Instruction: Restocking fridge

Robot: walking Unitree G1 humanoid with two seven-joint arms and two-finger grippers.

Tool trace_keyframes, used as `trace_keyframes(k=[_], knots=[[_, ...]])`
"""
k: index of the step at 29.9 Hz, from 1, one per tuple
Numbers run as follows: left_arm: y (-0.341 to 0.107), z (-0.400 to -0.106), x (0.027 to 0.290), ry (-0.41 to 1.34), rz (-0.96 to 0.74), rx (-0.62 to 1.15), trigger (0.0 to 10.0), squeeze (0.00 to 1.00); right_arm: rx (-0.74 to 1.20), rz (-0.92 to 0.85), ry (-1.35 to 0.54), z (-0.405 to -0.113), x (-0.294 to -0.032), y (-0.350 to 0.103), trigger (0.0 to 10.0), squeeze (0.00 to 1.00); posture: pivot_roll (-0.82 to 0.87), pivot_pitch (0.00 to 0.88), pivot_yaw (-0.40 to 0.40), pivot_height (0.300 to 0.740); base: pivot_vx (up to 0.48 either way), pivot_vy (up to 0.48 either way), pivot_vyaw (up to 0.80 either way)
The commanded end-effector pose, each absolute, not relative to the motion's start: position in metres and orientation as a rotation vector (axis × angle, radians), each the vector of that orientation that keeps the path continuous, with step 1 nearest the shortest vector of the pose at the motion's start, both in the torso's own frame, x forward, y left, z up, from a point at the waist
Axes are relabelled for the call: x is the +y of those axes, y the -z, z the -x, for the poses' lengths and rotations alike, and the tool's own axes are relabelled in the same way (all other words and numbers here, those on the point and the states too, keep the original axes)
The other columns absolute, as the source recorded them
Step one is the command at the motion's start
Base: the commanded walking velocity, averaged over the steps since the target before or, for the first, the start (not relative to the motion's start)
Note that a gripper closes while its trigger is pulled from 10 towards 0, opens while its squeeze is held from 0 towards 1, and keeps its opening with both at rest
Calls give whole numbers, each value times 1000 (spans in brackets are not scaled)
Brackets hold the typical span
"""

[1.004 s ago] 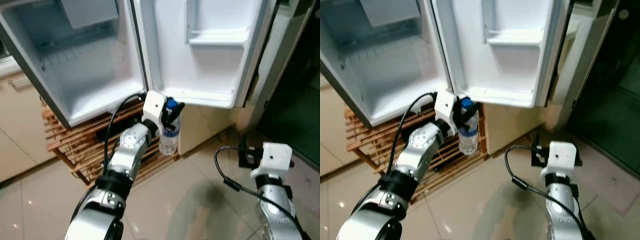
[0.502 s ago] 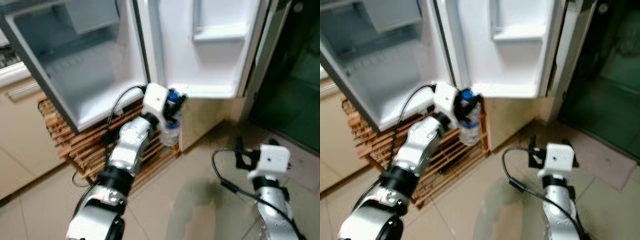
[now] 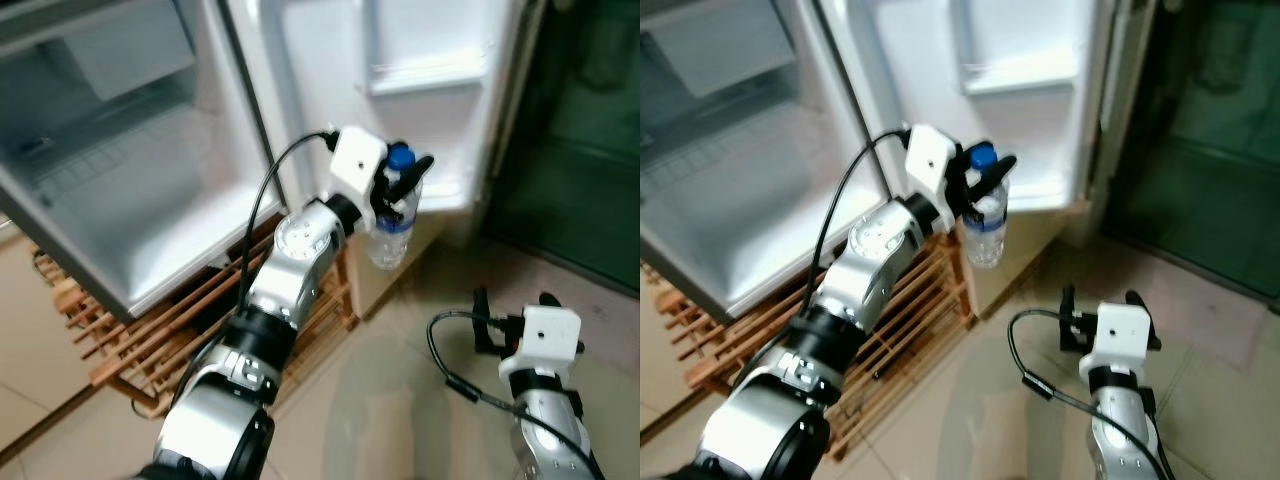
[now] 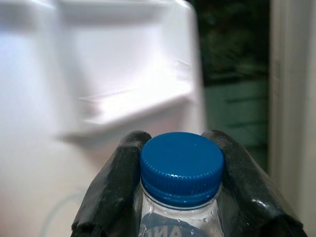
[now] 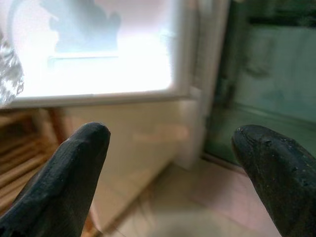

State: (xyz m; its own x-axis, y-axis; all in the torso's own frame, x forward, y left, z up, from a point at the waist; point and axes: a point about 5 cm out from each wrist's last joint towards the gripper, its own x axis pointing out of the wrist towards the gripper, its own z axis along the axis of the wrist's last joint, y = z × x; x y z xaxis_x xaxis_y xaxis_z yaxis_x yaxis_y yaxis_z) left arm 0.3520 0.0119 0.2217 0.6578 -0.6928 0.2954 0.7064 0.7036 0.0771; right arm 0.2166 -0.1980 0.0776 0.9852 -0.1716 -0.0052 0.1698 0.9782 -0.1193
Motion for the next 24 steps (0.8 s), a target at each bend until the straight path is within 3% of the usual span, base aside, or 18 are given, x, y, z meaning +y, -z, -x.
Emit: trace_keyframes(k=[1, 7, 14, 18, 24], knots=[[-232, -356, 24, 755, 55, -347, 10000, 0, 12, 89, 125, -219, -187, -77, 10000, 0, -202, 0, 136, 723, 442, 0, 0], [-252, -353, 22, 776, 69, -403, 10000, 0, 24, 76, 42, -219, -180, -77, 10000, 0, -194, 0, 133, 723, 443, 0, 0], [-276, -350, -7, 924, 106, -390, 10000, 0, 7, 198, -64, -199, -177, -81, 10000, 0, -203, 30, 167, 723, 449, 0, 0], [-294, -354, -20, 955, 123, -355, 10000, 0, -38, 196, -82, -189, -170, -87, 10000, 0, -215, 62, 217, 723, 0, 0, 0], [-308, -363, -13, 952, 74, -385, 10000, 0, -95, 188, -205, -174, -152, -98, 10000, 0, -232, 97, 250, 723, 0, 0, 0]])
